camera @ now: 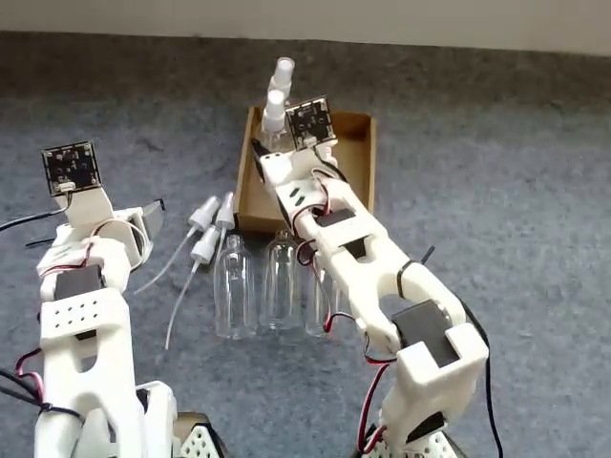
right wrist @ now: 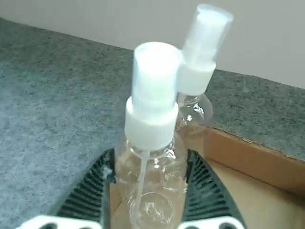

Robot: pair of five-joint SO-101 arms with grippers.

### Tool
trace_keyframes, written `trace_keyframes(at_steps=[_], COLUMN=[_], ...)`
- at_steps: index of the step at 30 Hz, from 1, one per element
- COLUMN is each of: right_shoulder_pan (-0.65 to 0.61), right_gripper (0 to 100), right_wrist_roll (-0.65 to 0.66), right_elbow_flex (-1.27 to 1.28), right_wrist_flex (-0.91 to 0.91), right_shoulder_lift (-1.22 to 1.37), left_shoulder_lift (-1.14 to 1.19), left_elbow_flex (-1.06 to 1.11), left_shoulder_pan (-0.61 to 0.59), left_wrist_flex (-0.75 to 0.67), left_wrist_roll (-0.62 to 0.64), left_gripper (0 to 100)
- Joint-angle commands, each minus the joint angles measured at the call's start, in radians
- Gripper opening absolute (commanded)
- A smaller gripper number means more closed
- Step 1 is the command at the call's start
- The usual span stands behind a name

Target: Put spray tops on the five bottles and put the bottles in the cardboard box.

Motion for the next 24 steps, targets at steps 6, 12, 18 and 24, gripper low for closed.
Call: trace_keyframes(at_steps=[6, 12, 18, 24], right_shoulder_pan=[0.015, 0.015, 0.012, 0.010], right_gripper=[0.4, 0.4, 0.4, 3.1], right_wrist_roll=[-0.009, -0.009, -0.009, -0.009], right_elbow_flex=[-0.068, -0.068, -0.064, -0.062], right_wrist_flex=[-0.019, -0.019, -0.018, -0.018], right_shoulder_lift=[-0.013, -0.013, -0.013, -0.013], left_shoulder_lift=[0.002, 0.002, 0.002, 0.004], left_elbow_flex=[-0.042, -0.042, -0.042, -0.042], left_shoulder_pan=[0.018, 0.018, 0.018, 0.018], left_wrist_flex=[-0.020, -0.020, -0.020, -0.020], left_wrist_roll=[0.006, 0.006, 0.006, 0.006], left_gripper=[29, 29, 29, 29])
